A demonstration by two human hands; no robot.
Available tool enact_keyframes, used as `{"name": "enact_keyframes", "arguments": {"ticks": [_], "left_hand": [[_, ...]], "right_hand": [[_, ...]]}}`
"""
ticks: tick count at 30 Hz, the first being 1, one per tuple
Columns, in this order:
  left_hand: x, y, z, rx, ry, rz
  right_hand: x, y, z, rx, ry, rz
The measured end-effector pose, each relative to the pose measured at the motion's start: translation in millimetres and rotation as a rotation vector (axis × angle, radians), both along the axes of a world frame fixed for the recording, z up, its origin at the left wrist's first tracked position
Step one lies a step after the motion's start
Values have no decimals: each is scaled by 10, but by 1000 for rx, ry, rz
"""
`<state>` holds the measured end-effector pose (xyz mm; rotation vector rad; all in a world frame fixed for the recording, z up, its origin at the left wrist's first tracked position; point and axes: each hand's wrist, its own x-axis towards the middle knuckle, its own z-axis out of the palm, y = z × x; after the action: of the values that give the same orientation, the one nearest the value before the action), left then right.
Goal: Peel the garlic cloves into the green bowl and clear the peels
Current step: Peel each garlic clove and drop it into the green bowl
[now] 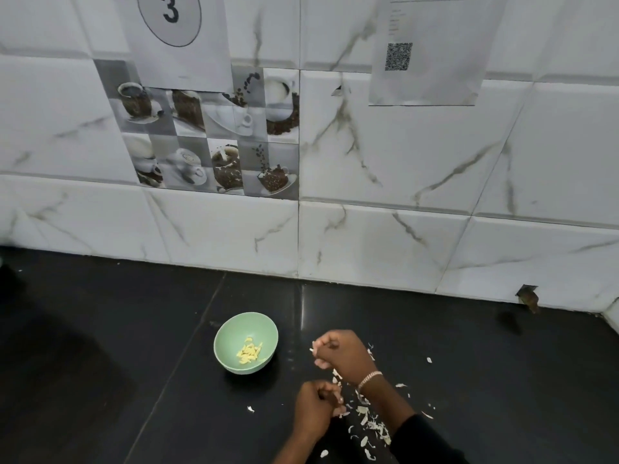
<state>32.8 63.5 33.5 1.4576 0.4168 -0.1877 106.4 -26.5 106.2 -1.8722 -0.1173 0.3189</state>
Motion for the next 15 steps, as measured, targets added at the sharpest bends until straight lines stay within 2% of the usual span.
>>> {"name": "enact_keyframes", "arguments": {"ticks": [6, 15], "left_hand": [[-63, 264, -60, -6, 10, 59], [-172, 700, -147, -19, 41, 154]], "right_hand": [[284, 837, 122, -133, -29, 139], [533, 1386, 80, -265, -18, 154]]}}
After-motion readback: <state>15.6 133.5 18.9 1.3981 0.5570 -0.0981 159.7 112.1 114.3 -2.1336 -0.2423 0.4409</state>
